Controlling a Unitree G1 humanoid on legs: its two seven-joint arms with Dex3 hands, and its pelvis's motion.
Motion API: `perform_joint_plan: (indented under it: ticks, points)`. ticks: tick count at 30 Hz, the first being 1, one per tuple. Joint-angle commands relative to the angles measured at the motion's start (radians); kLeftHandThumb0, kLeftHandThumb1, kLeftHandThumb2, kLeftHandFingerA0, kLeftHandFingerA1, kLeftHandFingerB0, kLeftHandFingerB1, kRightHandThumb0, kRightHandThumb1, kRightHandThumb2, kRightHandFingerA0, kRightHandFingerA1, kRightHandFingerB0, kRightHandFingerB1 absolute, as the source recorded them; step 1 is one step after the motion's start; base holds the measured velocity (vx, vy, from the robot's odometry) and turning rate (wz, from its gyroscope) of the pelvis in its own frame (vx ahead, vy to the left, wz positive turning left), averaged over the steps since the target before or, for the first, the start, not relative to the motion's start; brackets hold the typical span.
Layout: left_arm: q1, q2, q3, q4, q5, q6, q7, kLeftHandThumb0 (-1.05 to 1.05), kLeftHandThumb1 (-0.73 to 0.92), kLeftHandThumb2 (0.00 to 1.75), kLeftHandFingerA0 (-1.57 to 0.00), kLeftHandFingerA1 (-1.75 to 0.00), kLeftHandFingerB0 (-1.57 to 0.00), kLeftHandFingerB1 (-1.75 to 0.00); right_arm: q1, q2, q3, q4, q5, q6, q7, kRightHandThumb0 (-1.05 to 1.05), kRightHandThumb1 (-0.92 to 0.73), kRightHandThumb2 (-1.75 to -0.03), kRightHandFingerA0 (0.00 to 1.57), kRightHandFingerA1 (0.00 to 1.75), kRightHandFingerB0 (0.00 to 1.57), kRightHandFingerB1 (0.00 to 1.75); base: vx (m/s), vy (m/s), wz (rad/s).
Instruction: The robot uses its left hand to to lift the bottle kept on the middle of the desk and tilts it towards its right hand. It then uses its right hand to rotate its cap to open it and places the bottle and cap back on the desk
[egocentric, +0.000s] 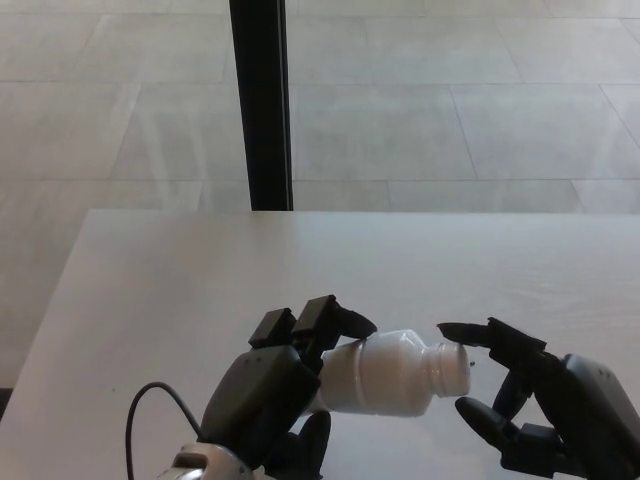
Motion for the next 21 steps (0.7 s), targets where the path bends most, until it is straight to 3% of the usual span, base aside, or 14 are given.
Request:
perform_joint_plan:
  ticks: [1, 4, 5, 10, 11, 12, 13, 14, 15, 17, 19, 20, 21]
  points:
    - [-0.005, 0.004, 0.005, 0.000, -0.001, -0.018, 0.013, 0.24, 0.44, 1.59, -1.23, -1.75, -1.14, -1.55, -0.007, -0.006, 0.004, -0.007, 0.016, -0.007, 0.001, -0.42, -0.67, -0.60, 0.89, 1.24, 0.47, 0.48, 0.00, 0.000, 0.00]
    - [-0.017, 0.005, 0.008, 0.013, -0.005, -0.037, 0.022, 0.27, 0.44, 1.65, -1.19, -1.75, -1.12, -1.55, -0.009, -0.007, 0.008, -0.006, 0.016, -0.006, 0.004, -0.45, -0.64, -0.60, 0.91, 1.24, 0.44, 0.47, 0.00, 0.000, 0.00]
    - [-0.016, 0.007, 0.006, 0.008, 0.001, -0.031, 0.020, 0.18, 0.75, 1.41, -1.25, -1.33, -1.19, -1.27, -0.009, -0.007, 0.009, -0.006, 0.020, -0.007, 0.007, -0.44, -0.64, -0.60, 0.91, 1.23, 0.44, 0.47, 0.00, 0.000, 0.00]
    - [-0.016, 0.005, 0.003, 0.007, 0.003, -0.025, 0.017, 0.18, 0.75, 1.42, -1.26, -1.34, -1.20, -1.28, -0.014, -0.008, 0.011, -0.002, 0.021, -0.014, 0.003, -0.46, -0.65, -0.61, 0.93, 1.25, 0.45, 0.48, 0.00, 0.000, 0.00]
    - [-0.017, 0.004, 0.004, 0.006, 0.001, -0.019, 0.011, 0.24, 0.43, 1.61, -1.20, -1.75, -1.12, -1.54, -0.016, -0.009, 0.012, 0.000, 0.014, -0.016, -0.001, -0.45, -0.68, -0.60, 0.94, 1.26, 0.46, 0.49, 0.00, 0.000, 0.00]
    - [-0.017, 0.004, 0.005, 0.006, 0.000, -0.017, 0.010, 0.24, 0.43, 1.61, -1.20, -1.75, -1.12, -1.54, -0.017, -0.010, 0.013, 0.001, 0.011, -0.015, -0.003, -0.45, -0.68, -0.60, 0.94, 1.26, 0.46, 0.49, 0.00, 0.000, 0.00]
    - [-0.015, -0.002, 0.005, 0.008, -0.005, -0.019, 0.014, 0.18, 0.74, 1.40, -1.24, -1.32, -1.18, -1.26, -0.016, -0.012, 0.014, -0.001, 0.002, -0.016, -0.008, -0.42, -0.69, -0.61, 0.99, 1.30, 0.49, 0.51, 0.00, 0.000, 0.00]
    - [-0.016, -0.002, 0.004, 0.012, -0.002, -0.022, 0.019, 0.18, 0.74, 1.40, -1.24, -1.32, -1.18, -1.26, -0.015, -0.013, 0.014, 0.000, -0.001, -0.019, -0.011, -0.42, -0.69, -0.61, 0.99, 1.30, 0.49, 0.51, 0.00, 0.000, 0.00]
    - [-0.016, -0.003, 0.003, 0.011, -0.002, -0.021, 0.019, 0.19, 0.74, 1.41, -1.25, -1.33, -1.19, -1.27, -0.014, -0.014, 0.014, 0.001, -0.002, -0.020, -0.013, -0.39, -0.70, -0.63, 0.99, 1.38, 0.49, 0.52, 0.00, 0.000, 0.00]
    - [-0.017, 0.000, 0.002, 0.017, 0.002, -0.031, 0.025, 0.18, 0.74, 1.39, -1.24, -1.32, -1.17, -1.25, -0.016, -0.018, 0.014, 0.017, -0.006, -0.043, -0.027, -0.30, -0.74, -0.69, 0.98, 1.73, 0.59, 0.61, 0.00, 0.000, 0.00]
    - [-0.018, 0.000, 0.003, 0.022, 0.002, -0.040, 0.031, 0.18, 0.74, 1.40, -1.24, -1.32, -1.18, -1.26, -0.014, -0.019, 0.014, 0.021, -0.004, -0.046, -0.029, -0.27, -0.75, -0.73, 1.02, 1.75, 0.65, 0.68, 0.00, 0.000, 0.00]
    - [-0.017, -0.002, 0.005, 0.025, -0.004, -0.047, 0.035, 0.26, 0.44, 1.64, -1.19, -1.75, -1.13, -1.55, -0.010, -0.017, 0.014, 0.009, -0.010, -0.033, -0.027, -0.31, -0.76, -0.72, 0.99, 1.75, 0.69, 0.75, 0.00, 0.000, 0.00]
    - [-0.016, -0.001, 0.006, 0.021, -0.002, -0.046, 0.034, 0.26, 0.44, 1.63, -1.19, -1.75, -1.13, -1.56, -0.010, -0.017, 0.014, 0.007, -0.021, -0.028, -0.034, -0.27, -0.65, -0.84, 1.18, 1.73, 0.80, 0.87, 0.00, 0.000, 0.00]
